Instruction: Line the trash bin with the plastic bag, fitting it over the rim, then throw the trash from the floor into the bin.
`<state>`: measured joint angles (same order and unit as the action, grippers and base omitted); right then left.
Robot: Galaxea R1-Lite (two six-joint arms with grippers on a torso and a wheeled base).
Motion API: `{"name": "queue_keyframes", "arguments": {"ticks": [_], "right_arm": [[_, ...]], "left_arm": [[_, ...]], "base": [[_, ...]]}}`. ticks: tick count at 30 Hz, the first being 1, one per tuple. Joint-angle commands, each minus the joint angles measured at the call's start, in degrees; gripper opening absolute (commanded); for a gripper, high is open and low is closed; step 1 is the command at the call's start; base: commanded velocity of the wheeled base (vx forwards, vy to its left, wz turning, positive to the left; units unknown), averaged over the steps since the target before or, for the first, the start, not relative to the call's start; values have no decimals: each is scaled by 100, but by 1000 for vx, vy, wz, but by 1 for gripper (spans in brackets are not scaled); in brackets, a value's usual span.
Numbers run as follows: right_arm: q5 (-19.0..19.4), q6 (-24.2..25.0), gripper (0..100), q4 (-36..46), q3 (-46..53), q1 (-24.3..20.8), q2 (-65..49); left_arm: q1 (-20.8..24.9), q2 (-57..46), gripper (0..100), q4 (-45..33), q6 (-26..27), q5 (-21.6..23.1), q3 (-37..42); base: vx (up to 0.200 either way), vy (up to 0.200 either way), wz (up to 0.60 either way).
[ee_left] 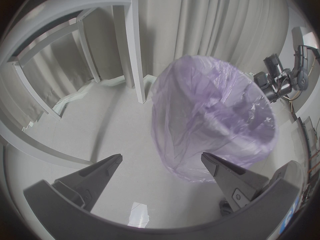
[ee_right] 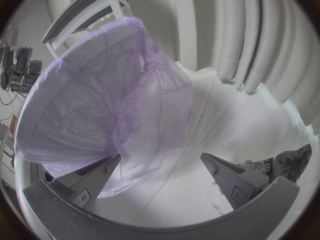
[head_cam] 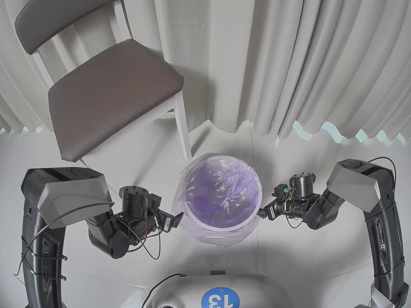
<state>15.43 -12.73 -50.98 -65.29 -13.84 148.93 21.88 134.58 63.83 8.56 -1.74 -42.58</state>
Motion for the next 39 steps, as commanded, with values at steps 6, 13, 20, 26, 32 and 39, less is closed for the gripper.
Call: {"name": "queue_keyframes", "arguments": {"ticks": [6,13,20,26,32,39], "right_arm": [[-5,-2,100,-624,764,65,-339],[-14,-19,100,-1063,1528,180,-1015],[-5,-2,100,-1248,1959,382,-1551],[56,7,100,-1661,2390,681,-1877],[56,-11,100,-1687,2671,918,-2061],[56,-11,100,-1696,2688,971,-2052]], "left_arm": [[-184,-556,100,-20,181,-1,22],[-158,332,100,-2,164,42,-743],[-211,1228,100,-283,181,86,-1894],[-281,1712,100,-1145,181,201,-3002],[-290,2002,100,-2296,225,376,-4100],[-325,2617,100,-3157,682,359,-5550]], "base": [[0,0,0],[0,0,0],[0,0,0],[0,0,0],[0,0,0],[0,0,0]]}}
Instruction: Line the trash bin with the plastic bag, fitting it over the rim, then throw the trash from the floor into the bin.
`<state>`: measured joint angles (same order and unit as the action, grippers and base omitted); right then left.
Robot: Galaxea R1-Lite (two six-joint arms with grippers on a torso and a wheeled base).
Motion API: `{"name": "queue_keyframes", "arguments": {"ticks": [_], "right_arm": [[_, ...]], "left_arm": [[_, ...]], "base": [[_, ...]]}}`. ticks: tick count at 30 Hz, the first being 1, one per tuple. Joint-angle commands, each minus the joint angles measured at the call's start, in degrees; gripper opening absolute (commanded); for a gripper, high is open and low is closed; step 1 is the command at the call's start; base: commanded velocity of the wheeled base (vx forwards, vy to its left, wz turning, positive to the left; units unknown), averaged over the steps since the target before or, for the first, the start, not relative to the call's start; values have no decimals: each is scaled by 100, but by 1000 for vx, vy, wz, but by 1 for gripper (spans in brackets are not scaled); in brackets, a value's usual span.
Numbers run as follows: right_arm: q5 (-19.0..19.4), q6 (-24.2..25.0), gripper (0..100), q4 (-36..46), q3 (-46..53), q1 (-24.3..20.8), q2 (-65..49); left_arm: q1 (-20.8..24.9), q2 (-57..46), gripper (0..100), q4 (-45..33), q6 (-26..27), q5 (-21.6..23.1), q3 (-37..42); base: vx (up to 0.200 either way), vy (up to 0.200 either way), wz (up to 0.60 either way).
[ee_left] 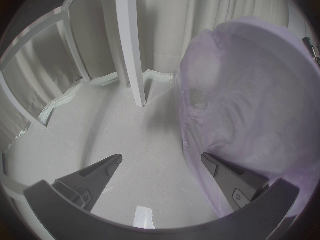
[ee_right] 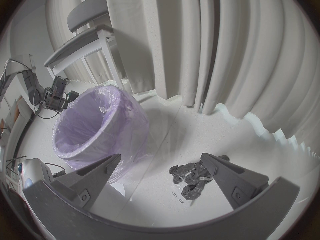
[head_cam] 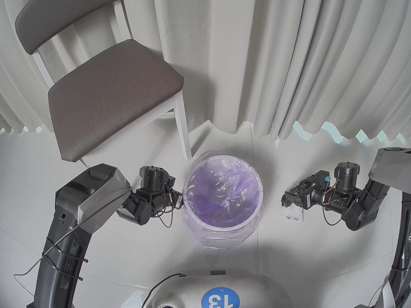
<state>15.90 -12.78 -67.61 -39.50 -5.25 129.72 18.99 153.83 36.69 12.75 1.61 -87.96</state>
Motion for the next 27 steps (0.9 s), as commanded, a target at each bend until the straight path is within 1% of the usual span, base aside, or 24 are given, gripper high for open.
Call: {"name": "queue_keyframes", "arguments": {"ticks": [1,5,6,7,10,11,12,17,19,22,24,25,26,27], "right_arm": [[10,-6,100,-33,109,121,-131],[10,-6,100,-33,118,165,-105],[10,3,100,-33,100,191,-78],[10,3,100,-33,100,191,-78],[10,30,100,-51,127,191,-35],[10,30,100,-51,127,191,-35],[10,38,100,-103,170,209,1],[10,56,100,-455,285,367,36],[19,56,100,-543,364,455,45],[19,91,100,-842,636,490,36],[19,117,100,-965,724,481,36],[19,170,100,-1264,935,481,53],[19,179,100,-1307,961,481,53],[19,179,100,-1510,1111,481,71]], "left_arm": [[-36,701,100,-444,263,24,-1031],[-45,709,100,-461,254,32,-1004],[-89,648,100,-382,245,32,-829],[-89,648,100,-382,245,32,-829],[-177,288,100,-136,201,32,-231],[-177,288,100,-136,201,32,-231],[-194,41,100,207,201,24,261],[-247,-591,100,1138,228,24,1606],[-247,-732,100,1419,237,24,1949],[-238,-908,100,1815,228,-12,2344],[-238,-917,100,1877,210,-29,2371],[-247,-908,100,2008,193,-82,2397],[-247,-908,100,2044,193,-99,2397],[-247,-873,100,2211,175,-266,2406]], "base": [[0,0,0],[0,0,0],[0,0,0],[0,0,0],[0,0,0],[0,0,0],[0,0,0],[0,0,0],[0,0,0],[0,0,0],[0,0,0],[0,0,0],[0,0,0],[0,0,0]]}}
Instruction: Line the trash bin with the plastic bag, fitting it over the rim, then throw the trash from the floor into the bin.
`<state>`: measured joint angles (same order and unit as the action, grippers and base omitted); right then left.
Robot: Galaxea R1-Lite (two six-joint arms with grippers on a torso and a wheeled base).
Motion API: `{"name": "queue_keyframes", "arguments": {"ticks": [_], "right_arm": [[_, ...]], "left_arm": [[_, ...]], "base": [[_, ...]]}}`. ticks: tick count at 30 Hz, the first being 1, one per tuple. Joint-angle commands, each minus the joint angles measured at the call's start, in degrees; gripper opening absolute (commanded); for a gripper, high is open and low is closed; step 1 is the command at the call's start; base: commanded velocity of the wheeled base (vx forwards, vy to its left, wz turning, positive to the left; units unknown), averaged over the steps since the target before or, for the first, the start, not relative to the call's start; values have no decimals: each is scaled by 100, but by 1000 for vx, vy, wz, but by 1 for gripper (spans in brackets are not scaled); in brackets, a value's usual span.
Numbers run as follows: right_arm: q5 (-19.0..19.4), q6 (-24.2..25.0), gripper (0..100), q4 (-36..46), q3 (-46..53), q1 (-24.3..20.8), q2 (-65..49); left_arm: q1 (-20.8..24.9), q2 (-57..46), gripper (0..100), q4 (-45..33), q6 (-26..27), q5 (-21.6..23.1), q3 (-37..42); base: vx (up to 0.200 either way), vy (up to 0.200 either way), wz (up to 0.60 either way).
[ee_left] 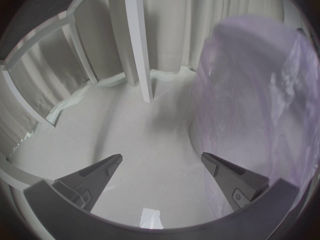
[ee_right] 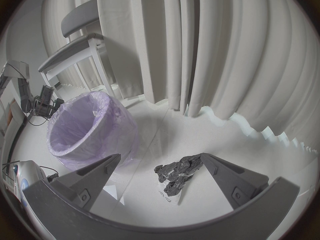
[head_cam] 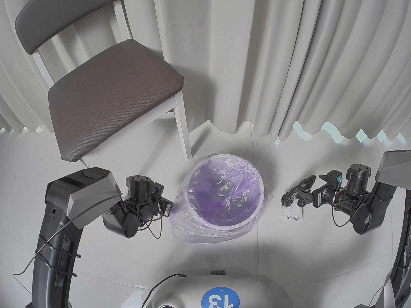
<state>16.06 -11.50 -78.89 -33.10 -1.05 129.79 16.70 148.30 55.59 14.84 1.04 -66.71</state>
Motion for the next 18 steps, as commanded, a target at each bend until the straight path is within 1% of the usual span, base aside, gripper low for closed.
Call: {"name": "queue_keyframes", "arguments": {"ticks": [1,5,6,7,8,10,11,13,17,18], "right_arm": [[3,51,100,-461,541,61,72],[3,51,100,-637,708,61,64],[3,51,100,-663,743,61,64],[3,51,100,-663,743,61,64],[-6,60,100,-760,814,17,64],[-6,60,100,-874,902,-9,55],[-6,60,100,-953,981,-9,28],[-6,51,100,-1068,1121,-9,-15],[-6,51,100,-1111,1350,-9,-24],[-15,51,100,-1111,1385,-18,-24]], "left_arm": [[-27,-293,100,382,-42,-297,272],[-71,-108,100,558,-33,-930,158],[-71,-91,100,593,-33,-1044,123],[-71,-91,100,593,-33,-1044,123],[-71,-108,100,637,-33,-1229,158],[-71,-231,100,646,-42,-1229,351],[-79,-416,100,664,-60,-1185,571],[-62,-759,100,725,-121,-939,1011],[-27,-1330,100,848,-130,327,2109],[-9,-1347,100,883,-113,520,2232]], "base": [[0,0,0],[0,0,0],[0,0,0],[0,0,0],[0,0,0],[0,0,0],[0,0,0],[0,0,0],[0,0,0],[0,0,0]]}}
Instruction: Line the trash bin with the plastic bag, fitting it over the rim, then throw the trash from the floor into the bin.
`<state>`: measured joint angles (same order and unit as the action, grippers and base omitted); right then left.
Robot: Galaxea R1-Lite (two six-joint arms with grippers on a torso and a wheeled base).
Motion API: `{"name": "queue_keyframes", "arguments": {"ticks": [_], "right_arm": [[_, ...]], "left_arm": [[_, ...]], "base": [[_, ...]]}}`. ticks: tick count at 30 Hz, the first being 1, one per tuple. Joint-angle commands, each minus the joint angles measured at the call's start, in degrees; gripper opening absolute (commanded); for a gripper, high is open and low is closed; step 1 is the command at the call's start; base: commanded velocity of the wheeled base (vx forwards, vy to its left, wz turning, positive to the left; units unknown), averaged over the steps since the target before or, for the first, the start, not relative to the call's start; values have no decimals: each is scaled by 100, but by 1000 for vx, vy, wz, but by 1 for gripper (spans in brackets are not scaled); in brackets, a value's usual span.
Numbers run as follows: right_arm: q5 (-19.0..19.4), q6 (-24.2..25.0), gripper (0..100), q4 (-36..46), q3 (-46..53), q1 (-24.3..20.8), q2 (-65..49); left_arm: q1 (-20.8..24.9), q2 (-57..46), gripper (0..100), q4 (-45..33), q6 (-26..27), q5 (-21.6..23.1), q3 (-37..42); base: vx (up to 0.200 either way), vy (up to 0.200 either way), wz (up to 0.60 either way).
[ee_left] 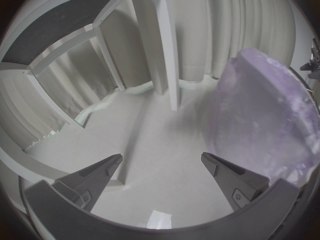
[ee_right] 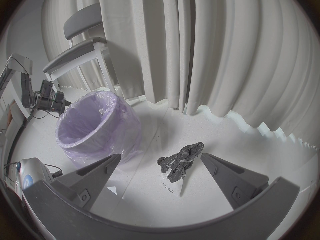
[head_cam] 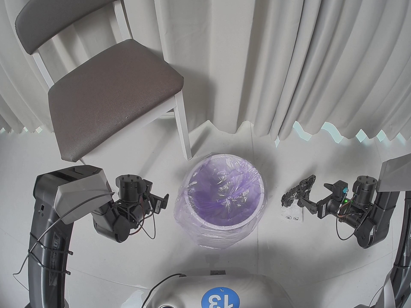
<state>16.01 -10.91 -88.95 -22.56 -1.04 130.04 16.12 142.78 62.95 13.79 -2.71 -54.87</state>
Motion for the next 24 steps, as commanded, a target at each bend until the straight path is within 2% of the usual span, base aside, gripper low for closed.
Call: {"name": "queue_keyframes", "arguments": {"ticks": [1,6,11,15,17,18,20,24], "right_arm": [[-27,-8,100,-105,384,-55,-57],[-54,10,100,-105,534,-125,-180],[-63,-16,100,-105,560,25,-365],[-54,-34,100,-105,595,86,-427],[-54,-43,100,-105,595,104,-427],[-36,-43,100,-105,578,112,-409],[-27,-43,100,-105,560,112,-400],[-10,-43,100,-69,384,112,-365]], "left_arm": [[93,-786,100,174,-8,1070,1119],[243,-593,100,297,10,1220,1101],[674,-171,100,261,36,1387,758],[682,136,100,130,282,1440,407],[647,172,100,7,458,1580,337],[630,198,100,-187,608,1835,275],[630,198,100,-319,643,1905,205],[630,488,100,-653,660,1949,-454]], "base": [[0,0,0],[0,0,0],[0,0,0],[0,0,0],[0,0,0],[0,0,0],[0,0,0],[0,0,0]]}}
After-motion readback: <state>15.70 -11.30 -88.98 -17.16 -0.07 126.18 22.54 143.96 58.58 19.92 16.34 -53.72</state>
